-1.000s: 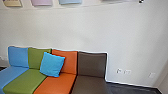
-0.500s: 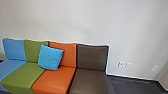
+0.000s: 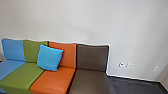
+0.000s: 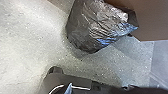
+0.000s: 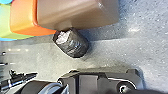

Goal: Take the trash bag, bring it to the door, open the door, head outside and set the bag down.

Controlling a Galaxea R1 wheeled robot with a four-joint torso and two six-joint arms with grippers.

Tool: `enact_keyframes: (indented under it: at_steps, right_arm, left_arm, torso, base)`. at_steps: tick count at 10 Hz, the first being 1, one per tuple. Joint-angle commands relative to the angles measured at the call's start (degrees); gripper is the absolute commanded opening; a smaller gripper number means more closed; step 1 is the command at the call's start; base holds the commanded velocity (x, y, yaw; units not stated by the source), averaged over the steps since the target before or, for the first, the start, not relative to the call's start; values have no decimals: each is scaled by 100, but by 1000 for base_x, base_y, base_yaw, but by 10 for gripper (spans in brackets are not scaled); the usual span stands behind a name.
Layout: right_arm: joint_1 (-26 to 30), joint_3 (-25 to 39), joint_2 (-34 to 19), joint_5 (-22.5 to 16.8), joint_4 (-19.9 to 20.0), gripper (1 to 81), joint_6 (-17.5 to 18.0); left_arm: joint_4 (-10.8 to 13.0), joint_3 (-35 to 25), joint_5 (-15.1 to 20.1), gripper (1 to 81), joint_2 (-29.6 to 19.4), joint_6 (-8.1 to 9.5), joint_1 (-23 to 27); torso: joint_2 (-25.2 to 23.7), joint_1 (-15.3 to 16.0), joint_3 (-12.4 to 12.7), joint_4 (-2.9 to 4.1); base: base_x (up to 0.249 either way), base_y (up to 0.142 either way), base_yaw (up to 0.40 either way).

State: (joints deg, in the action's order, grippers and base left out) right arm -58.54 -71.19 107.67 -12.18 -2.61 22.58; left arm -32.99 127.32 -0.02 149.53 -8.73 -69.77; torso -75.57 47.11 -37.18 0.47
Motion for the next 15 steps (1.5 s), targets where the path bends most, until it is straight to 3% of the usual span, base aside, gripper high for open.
enact_keyframes:
  at_steps: [1, 2, 3, 4, 5, 7, 8, 15]
  right_arm:
    - [724, 203, -471, -566, 112, 811, 159]
    - [777, 256, -524, -593, 111, 811, 177]
    - [821, 274, -550, -689, 111, 811, 203]
    - [830, 274, -550, -698, 111, 811, 203]
    - [830, 274, -550, -698, 111, 811, 203]
    - [891, 274, -542, -707, 111, 811, 265]
    - [961, 300, -542, -742, 111, 811, 300]
    - [1173, 458, -550, -927, 155, 811, 309]
  left_arm:
    - [-216, 309, 695, 811, -143, 20, 722]
    - [-296, 487, 864, 811, -98, 20, 863]
    - [-357, 593, 1030, 811, -72, 20, 1012]
    - [-401, 601, 1109, 811, -72, 20, 1144]
    - [-419, 601, 1189, 811, -72, 20, 1268]
    - [-445, 575, 1382, 811, -63, 20, 1469]
    - [-454, 566, 1461, 811, -63, 20, 1566]
    - [-454, 593, 1944, 811, 165, 20, 2217]
  torso:
    - [-564, 365, 0, 0]
    - [-750, 479, -2, 0]
    - [-2079, 1335, -2, 0]
    - [-1145, 730, -2, 0]
    - [-1388, 881, -121, -117]
    - [-1797, 1132, -574, -161]
    - [-1939, 1222, -644, -54]
    - [-3338, 2109, -1956, -72]
  base:
    - [0, 0, 0]
    - [0, 0, 0]
    - [0, 0, 0]
    - [0, 0, 0]
    - [0, 0, 0]
    - [0, 0, 0]
    - [0, 0, 0]
    - [0, 0, 0]
